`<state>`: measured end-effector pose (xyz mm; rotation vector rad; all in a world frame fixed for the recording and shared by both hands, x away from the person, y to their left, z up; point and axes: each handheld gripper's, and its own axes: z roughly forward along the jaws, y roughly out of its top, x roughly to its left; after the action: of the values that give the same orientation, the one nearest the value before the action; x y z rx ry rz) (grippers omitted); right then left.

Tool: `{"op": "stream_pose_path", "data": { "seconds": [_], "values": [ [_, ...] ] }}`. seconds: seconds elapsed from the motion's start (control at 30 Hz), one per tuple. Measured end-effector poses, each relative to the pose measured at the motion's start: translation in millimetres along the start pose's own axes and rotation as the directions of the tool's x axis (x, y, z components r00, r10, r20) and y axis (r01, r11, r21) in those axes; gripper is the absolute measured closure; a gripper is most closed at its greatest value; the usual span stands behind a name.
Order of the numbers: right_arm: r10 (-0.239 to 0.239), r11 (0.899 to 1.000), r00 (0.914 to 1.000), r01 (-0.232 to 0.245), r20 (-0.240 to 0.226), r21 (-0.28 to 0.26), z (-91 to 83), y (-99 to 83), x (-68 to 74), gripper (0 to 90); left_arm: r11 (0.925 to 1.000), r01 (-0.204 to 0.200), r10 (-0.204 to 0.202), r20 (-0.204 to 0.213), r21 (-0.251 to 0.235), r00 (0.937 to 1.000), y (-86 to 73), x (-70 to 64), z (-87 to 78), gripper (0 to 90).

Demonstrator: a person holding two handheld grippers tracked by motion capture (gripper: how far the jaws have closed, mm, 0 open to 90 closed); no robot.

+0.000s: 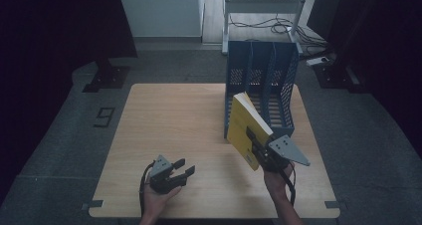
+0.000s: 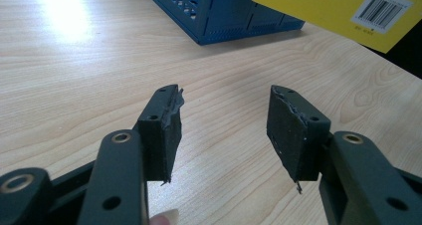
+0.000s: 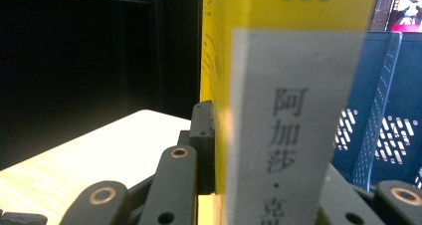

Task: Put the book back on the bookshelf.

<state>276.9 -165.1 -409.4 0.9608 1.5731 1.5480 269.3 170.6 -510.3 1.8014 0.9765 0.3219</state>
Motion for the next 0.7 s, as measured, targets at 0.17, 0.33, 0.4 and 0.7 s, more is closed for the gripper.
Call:
{"op": "stream_pose_path", "data": {
  "seconds": [0.17,0.33,0.4,0.7],
  "values": [
    [0.014,1.000,0.9999,-0.014,0.008,-0.003,3.5,5.1,-2.2,74.7,1.0000,0.000,0.000,0.001,0.004,1.0000,0.0,0.0,0.7,47.6],
    [0.017,1.000,0.9996,-0.017,0.021,-0.008,5.9,10.7,-4.7,74.8,1.0000,-0.001,0.001,0.003,0.005,1.0000,-0.1,-0.1,1.5,47.5],
    [0.020,1.000,0.9995,-0.020,0.023,-0.012,6.5,12.9,-6.4,74.8,1.0000,0.000,0.000,0.004,0.006,1.0000,-0.2,-0.3,1.8,47.5],
    [0.029,0.999,0.9989,-0.028,0.038,-0.016,10.2,19.1,-11.3,74.8,0.9999,-0.003,0.003,0.003,0.014,1.0000,-0.9,-0.6,3.5,47.4]
  ]
}}
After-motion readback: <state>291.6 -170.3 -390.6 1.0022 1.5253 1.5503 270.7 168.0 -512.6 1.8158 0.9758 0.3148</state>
